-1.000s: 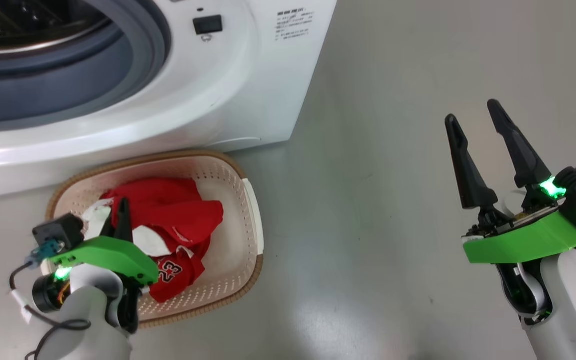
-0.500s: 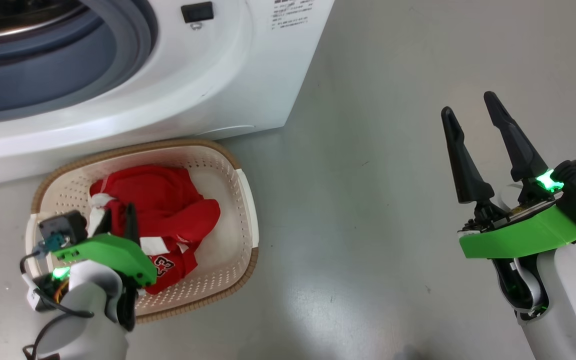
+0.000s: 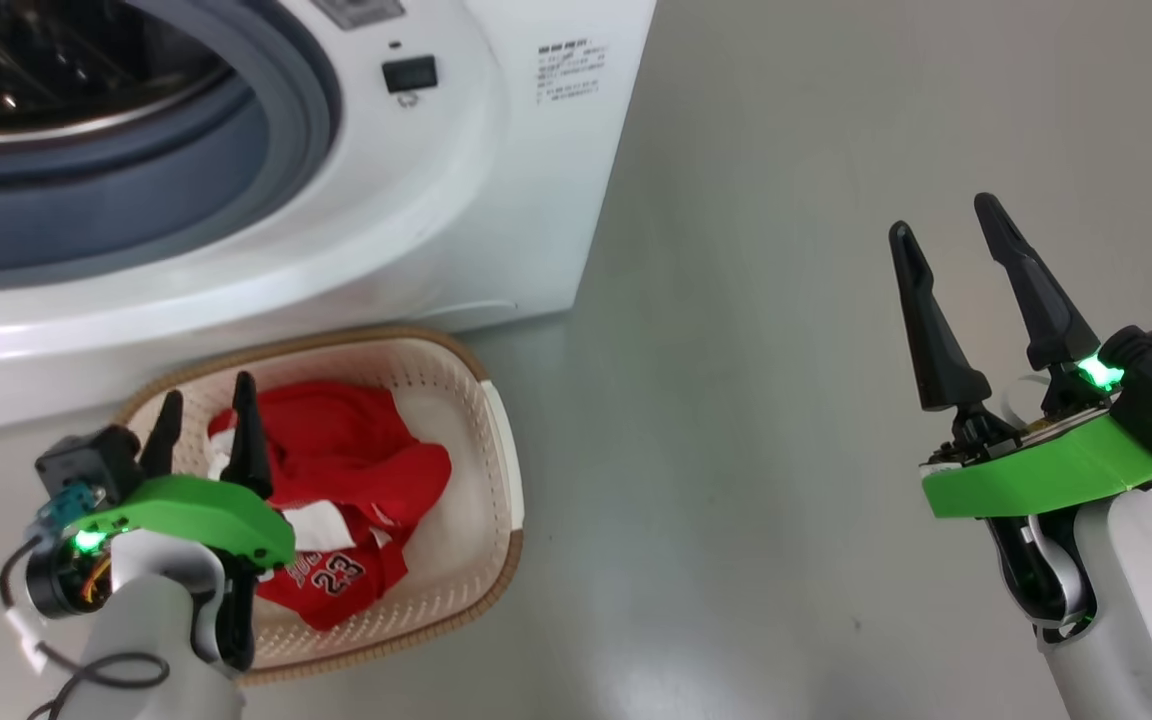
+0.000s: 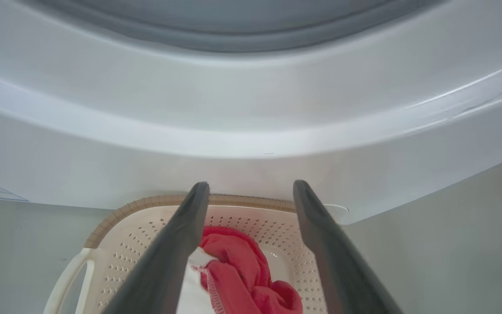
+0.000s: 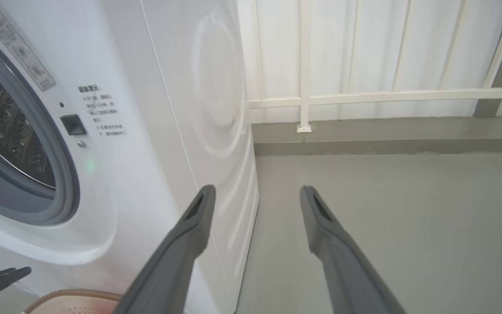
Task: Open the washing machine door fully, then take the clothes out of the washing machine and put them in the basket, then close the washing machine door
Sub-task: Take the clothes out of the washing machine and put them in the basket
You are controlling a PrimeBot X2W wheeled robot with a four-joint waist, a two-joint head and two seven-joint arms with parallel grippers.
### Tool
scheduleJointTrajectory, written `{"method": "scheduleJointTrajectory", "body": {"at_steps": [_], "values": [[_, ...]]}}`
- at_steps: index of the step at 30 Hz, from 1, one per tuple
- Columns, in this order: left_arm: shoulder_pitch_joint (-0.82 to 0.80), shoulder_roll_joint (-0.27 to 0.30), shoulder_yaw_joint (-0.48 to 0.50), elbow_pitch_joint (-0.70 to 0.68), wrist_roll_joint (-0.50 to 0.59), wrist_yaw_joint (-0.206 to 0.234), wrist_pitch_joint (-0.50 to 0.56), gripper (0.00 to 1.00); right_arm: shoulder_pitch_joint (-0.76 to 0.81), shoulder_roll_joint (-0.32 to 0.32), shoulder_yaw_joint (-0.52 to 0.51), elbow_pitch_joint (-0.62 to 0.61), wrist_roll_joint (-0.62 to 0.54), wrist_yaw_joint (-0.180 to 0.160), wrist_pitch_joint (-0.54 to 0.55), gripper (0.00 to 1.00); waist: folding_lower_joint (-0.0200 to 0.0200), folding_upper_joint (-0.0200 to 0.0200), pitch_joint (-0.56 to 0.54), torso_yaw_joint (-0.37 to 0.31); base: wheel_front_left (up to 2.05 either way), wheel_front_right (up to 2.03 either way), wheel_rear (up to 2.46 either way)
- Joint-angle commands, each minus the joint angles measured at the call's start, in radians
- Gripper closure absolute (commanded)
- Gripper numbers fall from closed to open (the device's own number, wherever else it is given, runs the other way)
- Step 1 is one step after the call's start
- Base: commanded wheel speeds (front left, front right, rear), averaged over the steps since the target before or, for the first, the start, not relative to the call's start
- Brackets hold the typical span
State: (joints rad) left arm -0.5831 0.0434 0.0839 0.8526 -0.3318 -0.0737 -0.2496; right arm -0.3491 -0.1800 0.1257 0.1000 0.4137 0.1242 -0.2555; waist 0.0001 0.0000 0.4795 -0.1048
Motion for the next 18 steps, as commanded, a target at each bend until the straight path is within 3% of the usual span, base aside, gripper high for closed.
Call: {"method": "scheduleJointTrajectory", "body": {"at_steps": [1,18], "values": [[0.044,0.02,0.033,-0.051,0.014,-0.015,-0.012,0.0,0.033,0.0,0.01,-0.018,-0.011,0.007,-0.006,0.0,-0.0001,0.0,-0.049,0.007,0.0,0.0,0.0],[0.244,0.007,0.048,-0.467,0.036,-0.04,-0.012,0.0,0.09,0.012,-0.019,0.0,-0.041,0.007,-0.006,0.0,-0.0001,0.0,-0.204,0.015,0.0,0.0,0.0]]}}
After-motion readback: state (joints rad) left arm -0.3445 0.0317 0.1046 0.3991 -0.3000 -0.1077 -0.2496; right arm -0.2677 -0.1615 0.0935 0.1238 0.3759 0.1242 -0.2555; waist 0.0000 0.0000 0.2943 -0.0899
